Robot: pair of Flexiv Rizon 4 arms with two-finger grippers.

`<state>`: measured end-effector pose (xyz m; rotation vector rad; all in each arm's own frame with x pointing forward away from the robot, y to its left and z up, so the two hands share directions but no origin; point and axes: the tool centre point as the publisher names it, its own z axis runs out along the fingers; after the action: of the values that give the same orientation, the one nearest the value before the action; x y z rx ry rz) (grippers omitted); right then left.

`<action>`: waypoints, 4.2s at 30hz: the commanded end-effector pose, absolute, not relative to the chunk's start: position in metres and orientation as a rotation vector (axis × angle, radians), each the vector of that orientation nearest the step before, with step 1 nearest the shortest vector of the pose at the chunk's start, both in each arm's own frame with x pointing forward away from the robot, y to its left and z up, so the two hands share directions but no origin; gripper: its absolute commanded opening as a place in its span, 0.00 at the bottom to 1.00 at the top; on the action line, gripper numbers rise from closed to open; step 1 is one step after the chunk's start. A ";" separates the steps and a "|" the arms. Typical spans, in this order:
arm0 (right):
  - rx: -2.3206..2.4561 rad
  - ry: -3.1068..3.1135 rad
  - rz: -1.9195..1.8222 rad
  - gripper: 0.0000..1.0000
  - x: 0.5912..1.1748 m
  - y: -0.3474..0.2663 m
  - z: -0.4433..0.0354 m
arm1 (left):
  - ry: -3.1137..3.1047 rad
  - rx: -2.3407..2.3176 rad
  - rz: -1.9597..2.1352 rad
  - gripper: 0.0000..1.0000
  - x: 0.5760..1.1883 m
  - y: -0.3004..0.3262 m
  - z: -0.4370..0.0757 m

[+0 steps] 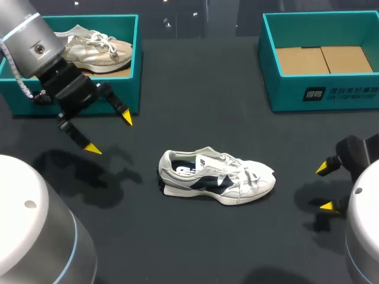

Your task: Take the shoe out of the shoebox, open the shoe tongue, remove and reinsert the insole, then place the shoe into the shoebox

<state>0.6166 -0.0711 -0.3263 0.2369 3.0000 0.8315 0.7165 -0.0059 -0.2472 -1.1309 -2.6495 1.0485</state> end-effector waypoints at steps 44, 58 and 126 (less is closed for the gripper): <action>0.237 2.997 0.829 1.00 0.614 -0.072 -0.325 | -2.625 -0.175 1.696 1.00 0.725 0.026 -0.381; 0.237 2.997 0.829 1.00 0.614 -0.072 -0.325 | -2.603 -0.122 1.720 1.00 0.733 0.026 -0.389; 0.237 2.997 0.829 1.00 0.614 -0.072 -0.325 | -2.447 -0.144 1.787 1.00 0.725 -0.095 -0.403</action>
<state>0.6166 -0.0711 -0.3263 0.2369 3.0001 0.8315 0.7244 -0.0899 -0.4020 -0.1445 -2.4461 1.7880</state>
